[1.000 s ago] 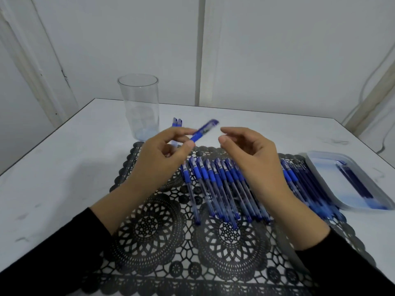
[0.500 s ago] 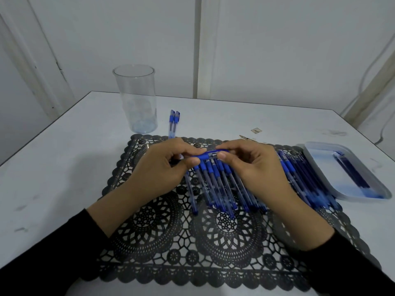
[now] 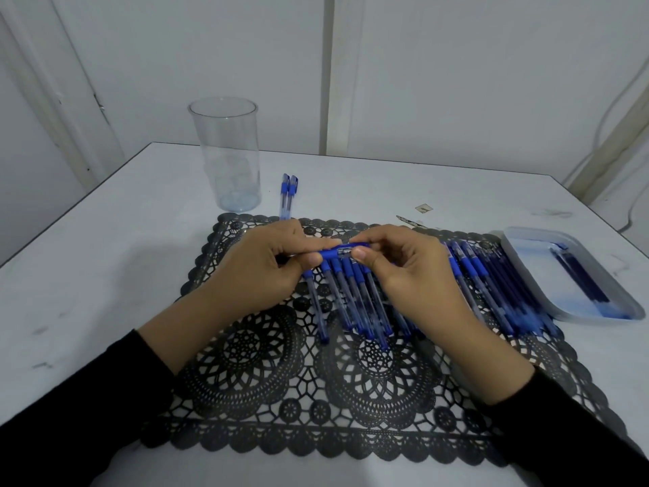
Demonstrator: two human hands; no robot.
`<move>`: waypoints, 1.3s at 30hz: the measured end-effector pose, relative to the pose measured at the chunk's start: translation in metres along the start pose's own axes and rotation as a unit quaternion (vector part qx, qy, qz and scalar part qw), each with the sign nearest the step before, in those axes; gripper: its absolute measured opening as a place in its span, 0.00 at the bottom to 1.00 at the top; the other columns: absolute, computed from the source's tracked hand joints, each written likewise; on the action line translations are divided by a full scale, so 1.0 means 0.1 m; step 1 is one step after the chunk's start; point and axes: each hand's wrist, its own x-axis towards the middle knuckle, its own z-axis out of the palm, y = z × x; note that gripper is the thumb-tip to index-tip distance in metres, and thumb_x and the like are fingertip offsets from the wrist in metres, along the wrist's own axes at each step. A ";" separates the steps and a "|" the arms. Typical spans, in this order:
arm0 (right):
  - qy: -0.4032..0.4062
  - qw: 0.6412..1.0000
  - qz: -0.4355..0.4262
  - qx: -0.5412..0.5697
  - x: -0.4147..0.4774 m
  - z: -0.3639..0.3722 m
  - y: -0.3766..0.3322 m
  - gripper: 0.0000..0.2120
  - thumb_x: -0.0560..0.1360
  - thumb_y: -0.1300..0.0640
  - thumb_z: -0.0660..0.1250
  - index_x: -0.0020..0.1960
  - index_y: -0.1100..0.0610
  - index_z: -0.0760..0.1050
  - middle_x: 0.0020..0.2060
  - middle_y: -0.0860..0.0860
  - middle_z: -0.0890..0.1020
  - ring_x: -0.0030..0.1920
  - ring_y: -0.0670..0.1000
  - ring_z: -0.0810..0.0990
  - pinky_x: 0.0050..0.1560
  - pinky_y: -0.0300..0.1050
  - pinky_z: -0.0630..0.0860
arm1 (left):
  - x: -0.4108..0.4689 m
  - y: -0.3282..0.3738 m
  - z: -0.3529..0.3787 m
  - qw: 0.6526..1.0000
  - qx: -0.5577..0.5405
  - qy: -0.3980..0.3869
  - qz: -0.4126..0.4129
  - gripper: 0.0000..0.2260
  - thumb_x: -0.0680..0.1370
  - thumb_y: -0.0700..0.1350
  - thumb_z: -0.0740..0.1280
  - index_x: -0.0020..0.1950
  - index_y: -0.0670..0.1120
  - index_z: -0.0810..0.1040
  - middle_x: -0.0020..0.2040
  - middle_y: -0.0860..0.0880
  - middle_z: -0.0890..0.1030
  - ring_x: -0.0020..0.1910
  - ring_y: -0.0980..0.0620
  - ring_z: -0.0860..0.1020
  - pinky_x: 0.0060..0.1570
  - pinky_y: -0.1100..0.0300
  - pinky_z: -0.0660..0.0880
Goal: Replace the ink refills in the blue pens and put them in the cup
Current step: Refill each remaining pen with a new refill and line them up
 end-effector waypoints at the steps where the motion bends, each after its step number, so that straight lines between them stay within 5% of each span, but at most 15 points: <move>1: 0.001 1.000 -0.003 -0.003 -0.01 0.01 -0.01 0.06 0.74 0.59 0.72 0.50 0.51 0.82 0.39 0.50 0.83 0.41 0.47 0.80 0.43 0.38 0.78 | 0.00 0.00 0.00 1.000 0.000 -0.004 -0.003 0.19 0.76 0.45 0.66 0.65 0.61 0.75 0.36 0.58 0.74 0.37 0.56 0.73 0.40 0.64 0.70; 8: 0.034 0.999 0.003 -0.009 0.07 -0.17 0.00 0.06 0.75 0.59 0.71 0.46 0.48 0.81 0.36 0.46 0.81 0.39 0.48 0.79 0.43 0.41 0.78 | -0.10 -0.09 -0.13 0.999 0.012 -0.006 -0.031 0.23 0.78 0.34 0.67 0.64 0.60 0.78 0.36 0.54 0.72 0.35 0.57 0.70 0.38 0.69 0.67; 11: 0.034 0.999 0.017 -0.002 0.12 -0.23 0.02 0.03 0.75 0.58 0.72 0.47 0.51 0.82 0.37 0.50 0.81 0.39 0.50 0.78 0.42 0.41 0.77 | -0.16 -0.11 -0.17 0.998 0.009 0.013 -0.058 0.19 0.78 0.37 0.69 0.63 0.58 0.79 0.36 0.54 0.76 0.34 0.57 0.71 0.38 0.68 0.69; 14: 0.012 1.000 0.023 -0.006 0.09 -0.17 0.01 0.04 0.76 0.59 0.70 0.49 0.54 0.83 0.38 0.52 0.82 0.38 0.45 0.77 0.40 0.35 0.75 | -0.18 -0.08 -0.19 0.992 -0.042 0.061 -0.099 0.12 0.76 0.44 0.71 0.58 0.56 0.83 0.39 0.50 0.82 0.35 0.46 0.76 0.38 0.57 0.75; 18: -0.037 0.999 0.008 -0.038 0.00 0.01 -0.05 0.07 0.76 0.60 0.70 0.52 0.52 0.84 0.40 0.48 0.84 0.38 0.44 0.79 0.40 0.34 0.77 | -0.22 -0.06 -0.23 0.980 -0.080 0.119 -0.136 0.10 0.75 0.44 0.72 0.52 0.57 0.84 0.39 0.54 0.85 0.33 0.58 0.81 0.36 0.66 0.78; 22: -0.080 0.987 -0.053 -0.132 -0.06 0.24 -0.13 0.09 0.74 0.55 0.73 0.54 0.51 0.84 0.40 0.47 0.86 0.40 0.46 0.80 0.41 0.36 0.77 | -0.30 -0.10 -0.27 0.975 -0.050 0.149 -0.154 0.09 0.74 0.46 0.73 0.53 0.57 0.84 0.41 0.55 0.85 0.39 0.54 0.82 0.43 0.60 0.81; 25: -0.076 0.966 -0.152 -0.195 -0.07 0.43 -0.16 0.09 0.71 0.58 0.75 0.51 0.56 0.85 0.41 0.49 0.86 0.40 0.44 0.81 0.46 0.32 0.76 | -0.33 -0.09 -0.30 0.970 -0.053 0.162 -0.172 0.10 0.74 0.45 0.74 0.52 0.59 0.84 0.43 0.61 0.85 0.39 0.63 0.81 0.44 0.70 0.76; 27: -0.077 0.953 -0.183 -0.229 -0.08 0.51 -0.14 0.08 0.70 0.60 0.76 0.49 0.58 0.85 0.40 0.51 0.86 0.42 0.50 0.83 0.48 0.38 0.77 | -0.33 -0.09 -0.30 0.967 -0.065 0.161 -0.189 0.10 0.74 0.45 0.75 0.51 0.59 0.84 0.44 0.63 0.85 0.42 0.66 0.81 0.45 0.74 0.74; 30: -0.085 0.944 -0.181 -0.264 -0.11 0.56 -0.12 0.08 0.69 0.62 0.77 0.47 0.59 0.86 0.39 0.52 0.86 0.42 0.54 0.82 0.48 0.48 0.78 | -0.34 -0.09 -0.31 0.965 -0.066 0.153 -0.202 0.09 0.74 0.46 0.75 0.51 0.59 0.84 0.45 0.63 0.85 0.47 0.65 0.82 0.50 0.73 0.74; 39: -0.111 0.946 -0.121 -0.280 -0.08 0.40 -0.10 0.09 0.73 0.60 0.73 0.54 0.57 0.84 0.48 0.51 0.85 0.55 0.52 0.78 0.58 0.38 0.65 | -0.34 -0.06 -0.28 0.968 -0.055 0.132 -0.207 0.10 0.74 0.45 0.75 0.54 0.53 0.85 0.46 0.58 0.86 0.48 0.62 0.83 0.49 0.73 0.75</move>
